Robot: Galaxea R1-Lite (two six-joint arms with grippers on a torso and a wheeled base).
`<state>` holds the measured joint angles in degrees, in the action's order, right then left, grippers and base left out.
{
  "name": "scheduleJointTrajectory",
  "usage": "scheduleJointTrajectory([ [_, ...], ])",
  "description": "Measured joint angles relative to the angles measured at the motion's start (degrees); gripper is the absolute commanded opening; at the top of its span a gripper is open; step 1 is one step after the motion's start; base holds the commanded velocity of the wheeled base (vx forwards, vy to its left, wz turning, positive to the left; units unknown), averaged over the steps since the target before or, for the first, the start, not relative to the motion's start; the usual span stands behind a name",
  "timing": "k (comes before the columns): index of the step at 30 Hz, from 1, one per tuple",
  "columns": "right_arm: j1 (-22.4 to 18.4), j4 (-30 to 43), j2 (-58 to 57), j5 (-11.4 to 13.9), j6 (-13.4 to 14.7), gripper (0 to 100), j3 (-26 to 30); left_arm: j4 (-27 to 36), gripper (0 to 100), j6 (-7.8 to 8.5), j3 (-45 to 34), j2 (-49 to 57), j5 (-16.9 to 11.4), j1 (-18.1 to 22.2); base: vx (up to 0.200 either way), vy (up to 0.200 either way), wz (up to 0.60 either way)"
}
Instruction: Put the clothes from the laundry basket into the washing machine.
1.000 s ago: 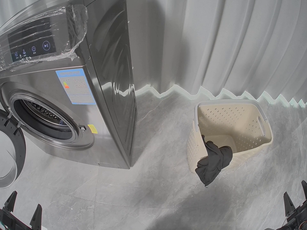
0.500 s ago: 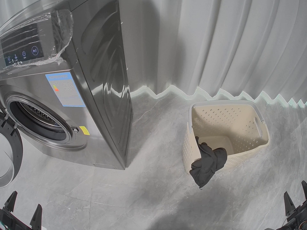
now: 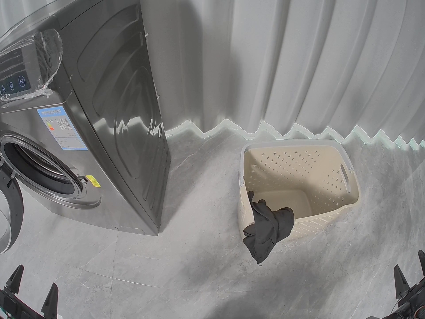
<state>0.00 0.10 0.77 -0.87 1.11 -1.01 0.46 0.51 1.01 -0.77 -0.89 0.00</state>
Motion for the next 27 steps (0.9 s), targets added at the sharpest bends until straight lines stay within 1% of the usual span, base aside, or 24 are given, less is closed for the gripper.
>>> scheduleJointTrajectory([
  [23, 0.0, -0.1, 0.1, -0.2, 0.0, 100, 0.0, 0.0, 100, -0.11, 0.0, -0.1, 0.0, -0.1, 0.000, 0.000, 0.00],
  [27, 0.0, -0.1, 0.1, 0.1, -1.0, 100, 0.0, 0.0, 100, -0.16, 0.0, -0.1, 0.2, 0.0, 0.000, 0.000, 0.00],
])
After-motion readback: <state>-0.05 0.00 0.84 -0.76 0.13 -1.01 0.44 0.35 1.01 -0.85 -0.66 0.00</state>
